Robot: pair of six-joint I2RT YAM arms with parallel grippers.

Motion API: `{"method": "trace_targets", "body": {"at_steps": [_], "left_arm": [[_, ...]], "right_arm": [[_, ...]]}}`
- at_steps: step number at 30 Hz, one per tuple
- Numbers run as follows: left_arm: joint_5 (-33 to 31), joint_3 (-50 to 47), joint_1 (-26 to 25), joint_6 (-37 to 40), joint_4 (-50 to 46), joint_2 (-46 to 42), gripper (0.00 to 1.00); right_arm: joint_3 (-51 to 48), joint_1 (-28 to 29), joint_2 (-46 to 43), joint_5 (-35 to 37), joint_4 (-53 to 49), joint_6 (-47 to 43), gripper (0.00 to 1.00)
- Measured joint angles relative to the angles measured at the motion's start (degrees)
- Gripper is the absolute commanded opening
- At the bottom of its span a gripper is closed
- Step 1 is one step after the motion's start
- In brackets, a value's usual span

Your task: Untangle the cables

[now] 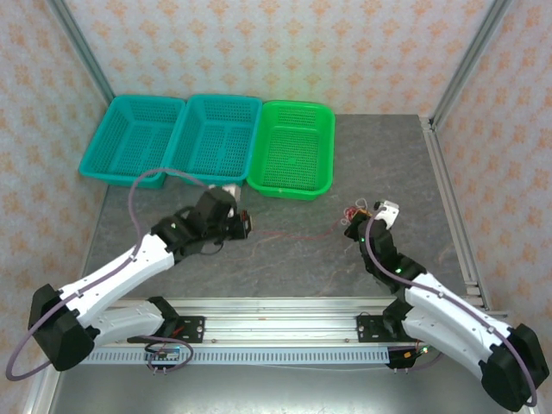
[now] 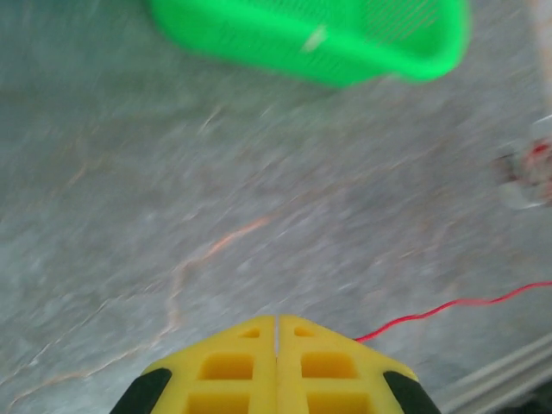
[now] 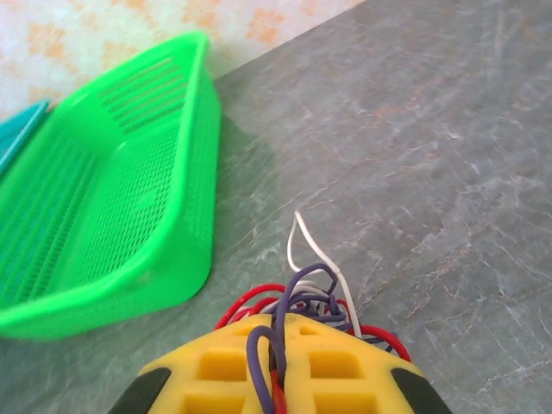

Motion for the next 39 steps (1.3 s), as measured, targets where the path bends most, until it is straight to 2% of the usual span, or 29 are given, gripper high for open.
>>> {"method": "trace_targets", "body": {"at_steps": [4,11,14,17,25,32,34,36,39], "left_arm": [[-0.1,-11.3,0.0,2.2,5.7,-4.1,0.21],[1.0,-13.3,0.0,13.4,10.1,-7.3,0.52],[4.2,-13.4,-0.3,16.3,15.5,-9.8,0.59],[6.8,-12.8,-2.4,19.3,20.8,-10.3,0.61],[13.8,-2.1,-11.1,29.4,27.1,0.5,0.70],[13.3,4.2,-15.6,34.5,31.0,12.7,0.90],[13.1,4.9,-15.6,34.7,32.6,15.8,0.90],[11.9,6.0,-15.6,34.4,33.6,19.2,0.86],[9.3,7.3,-15.8,33.7,35.4,23.5,0.64]], "right_arm": [[6.9,0.0,1.2,-5.9,-7.3,-6.3,0.00],[18.3,0.0,7.2,-16.4,-15.9,-11.6,0.00],[20.7,0.0,9.2,-20.1,-18.7,-12.3,0.00],[23.0,0.0,11.1,-21.9,-21.0,-12.5,0.00],[27.5,0.0,13.6,-24.4,-24.3,-11.9,0.00],[27.8,0.0,13.6,-25.1,-24.9,-10.1,0.00],[27.8,0.0,13.6,-25.7,-24.9,-9.5,0.00],[27.8,0.0,13.7,-26.3,-24.9,-9.2,0.00],[27.8,0.0,13.7,-27.0,-25.0,-8.7,0.00]]}}
